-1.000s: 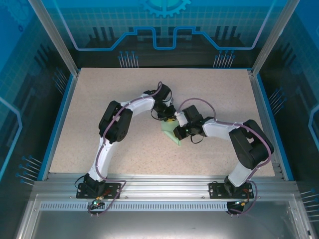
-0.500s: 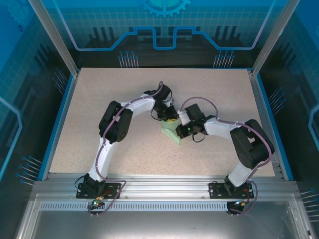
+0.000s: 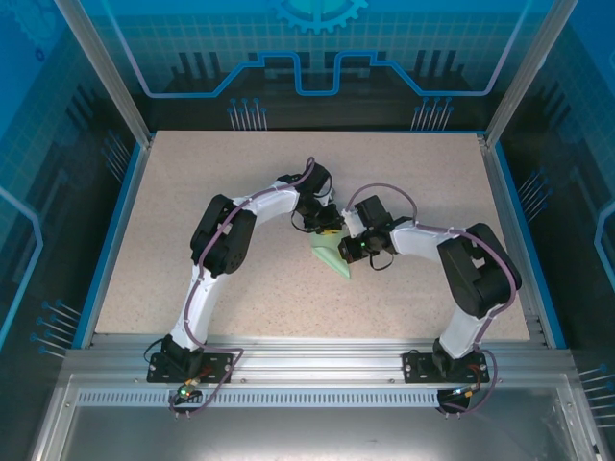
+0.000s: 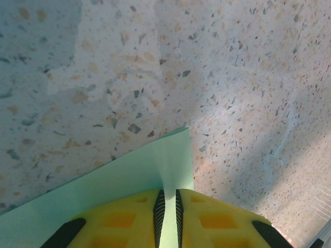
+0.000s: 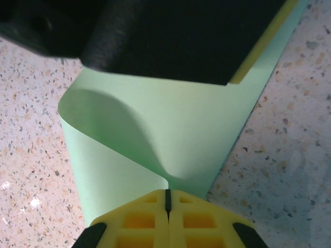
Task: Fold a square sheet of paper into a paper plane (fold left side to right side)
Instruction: Third fold the triangle at the center of the table.
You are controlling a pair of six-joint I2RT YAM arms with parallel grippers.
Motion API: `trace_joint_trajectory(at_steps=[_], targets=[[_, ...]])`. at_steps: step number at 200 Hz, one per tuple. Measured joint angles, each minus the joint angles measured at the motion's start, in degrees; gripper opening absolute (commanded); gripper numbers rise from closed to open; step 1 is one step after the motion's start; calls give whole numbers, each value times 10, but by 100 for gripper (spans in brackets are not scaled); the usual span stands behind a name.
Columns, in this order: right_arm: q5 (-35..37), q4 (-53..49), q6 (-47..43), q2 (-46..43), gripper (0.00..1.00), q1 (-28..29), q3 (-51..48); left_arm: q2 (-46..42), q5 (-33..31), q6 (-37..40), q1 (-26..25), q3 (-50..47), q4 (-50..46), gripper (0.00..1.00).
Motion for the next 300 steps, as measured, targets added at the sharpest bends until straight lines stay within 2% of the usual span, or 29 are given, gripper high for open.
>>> trace_joint_trajectory(at_steps=[125,174,239,267,300], targets=[[2,-2,4,11,0,0,0,0,-3,0,0,1,-2,20],[1,-7,4,15,0,0,5,0,-3,6,-2,9,-7,29],[-9,-7,4,21,0,-4,9,-24,-6,29,21,37,-91,48],[-14,-6,4,24,0,-4,12,-77,-6,30,41,24,-97,44],[-15,-6,4,25,0,-4,12,-178,16,8,43,-90,-49,30]])
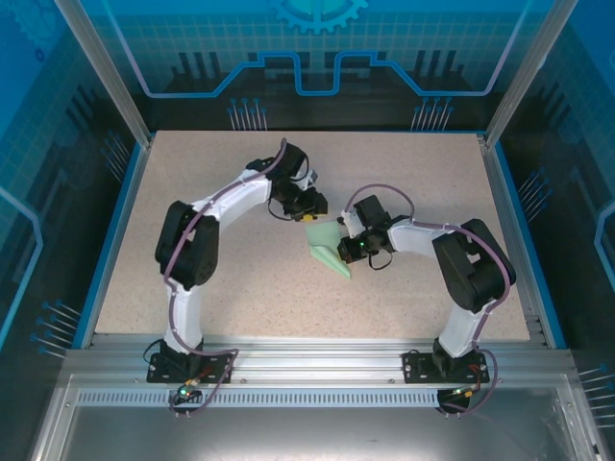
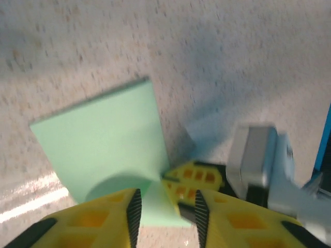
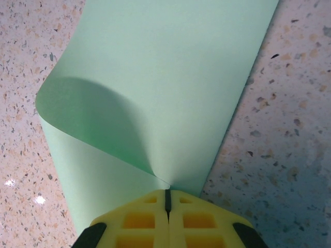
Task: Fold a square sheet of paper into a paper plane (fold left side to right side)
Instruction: Third fold the triangle at the center of the table.
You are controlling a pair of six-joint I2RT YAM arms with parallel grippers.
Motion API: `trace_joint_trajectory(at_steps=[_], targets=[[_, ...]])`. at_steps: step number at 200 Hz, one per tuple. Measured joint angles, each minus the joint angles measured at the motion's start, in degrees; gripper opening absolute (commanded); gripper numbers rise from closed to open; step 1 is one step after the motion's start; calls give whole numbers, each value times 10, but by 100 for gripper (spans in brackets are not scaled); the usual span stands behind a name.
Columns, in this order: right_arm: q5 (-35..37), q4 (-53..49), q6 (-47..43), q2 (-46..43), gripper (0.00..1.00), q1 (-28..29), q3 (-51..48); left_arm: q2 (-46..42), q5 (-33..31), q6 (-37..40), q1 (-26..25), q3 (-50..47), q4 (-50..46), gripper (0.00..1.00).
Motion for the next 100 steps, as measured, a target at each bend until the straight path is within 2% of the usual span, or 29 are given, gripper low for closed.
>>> trace_joint_trajectory(at_steps=[43,100], targets=[[0,0,0,0,0,0,0,-21,27,-36,-30,-96,45,24],[0,0,0,0,0,0,0,-2,43,-66,-49,-109,83,22]])
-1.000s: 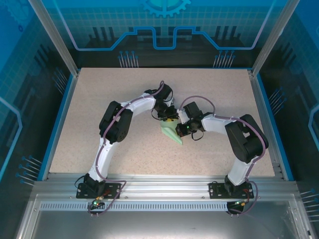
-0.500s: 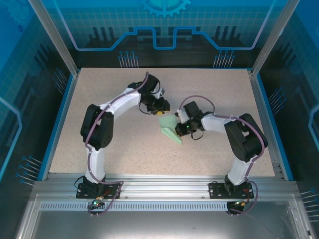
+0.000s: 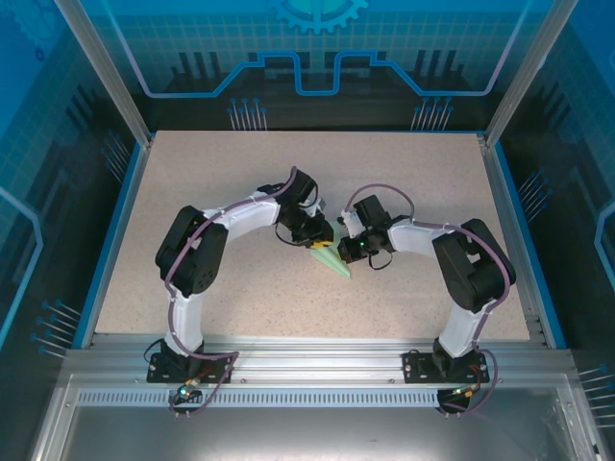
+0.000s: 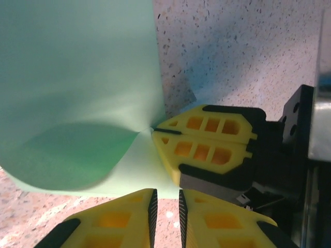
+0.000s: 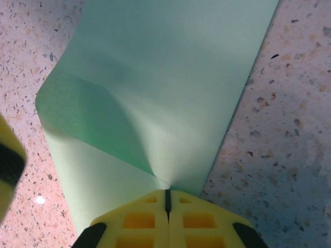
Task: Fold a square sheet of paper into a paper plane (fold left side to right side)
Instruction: Third fold the triangle at the center of the table.
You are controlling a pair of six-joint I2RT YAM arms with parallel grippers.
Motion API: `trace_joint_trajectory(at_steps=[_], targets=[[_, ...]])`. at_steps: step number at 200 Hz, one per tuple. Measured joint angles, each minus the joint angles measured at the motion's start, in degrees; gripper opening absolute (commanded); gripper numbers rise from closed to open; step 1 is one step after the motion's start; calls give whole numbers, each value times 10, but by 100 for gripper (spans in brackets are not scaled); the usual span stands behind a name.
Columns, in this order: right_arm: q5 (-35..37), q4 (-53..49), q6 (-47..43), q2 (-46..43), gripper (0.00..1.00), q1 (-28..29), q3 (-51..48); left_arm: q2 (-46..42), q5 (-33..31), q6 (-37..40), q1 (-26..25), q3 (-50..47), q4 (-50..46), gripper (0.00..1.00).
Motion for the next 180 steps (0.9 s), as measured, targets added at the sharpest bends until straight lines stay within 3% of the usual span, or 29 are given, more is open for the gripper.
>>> trace_joint_trajectory(at_steps=[167,180], targets=[[-5,-2,0,4,0,0,6,48,-31,-8,-10,-19,8,20],[-9,-3,2,4,7,-2,6,48,-33,-8,-10,-19,8,20]])
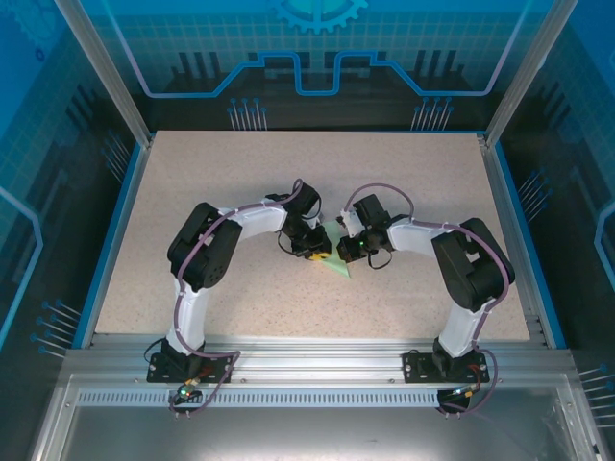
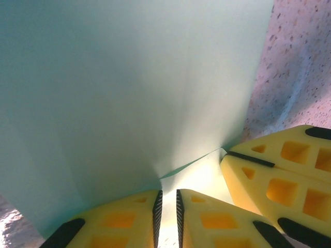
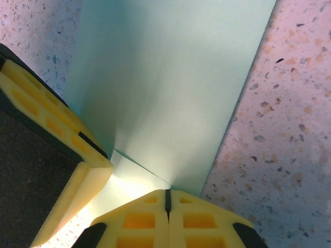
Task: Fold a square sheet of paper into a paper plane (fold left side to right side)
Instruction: Third fold the triangle at the center of the table.
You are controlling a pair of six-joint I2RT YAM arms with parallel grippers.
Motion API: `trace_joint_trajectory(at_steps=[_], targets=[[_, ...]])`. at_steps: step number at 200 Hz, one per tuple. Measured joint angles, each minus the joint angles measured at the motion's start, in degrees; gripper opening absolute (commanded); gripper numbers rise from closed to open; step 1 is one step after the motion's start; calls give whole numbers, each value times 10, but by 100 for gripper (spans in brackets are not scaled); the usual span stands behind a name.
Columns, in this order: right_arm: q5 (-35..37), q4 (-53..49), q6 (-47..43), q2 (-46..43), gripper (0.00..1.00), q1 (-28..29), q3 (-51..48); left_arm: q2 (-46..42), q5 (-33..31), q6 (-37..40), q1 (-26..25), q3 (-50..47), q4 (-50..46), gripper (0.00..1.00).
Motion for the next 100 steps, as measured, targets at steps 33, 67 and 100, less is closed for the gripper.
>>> trace_joint_trajectory(at_steps=[33,67,100], targets=[[-22,-25,11,-21,30,-15,0,2,0,0,-1,0,1,20],[-52,-57,21,-89,35,-33,0,2,-1,0,-1,0,1,19],[-129,-57,44,-120,26,-29,-19,2,-2,0,-1,0,1,19]])
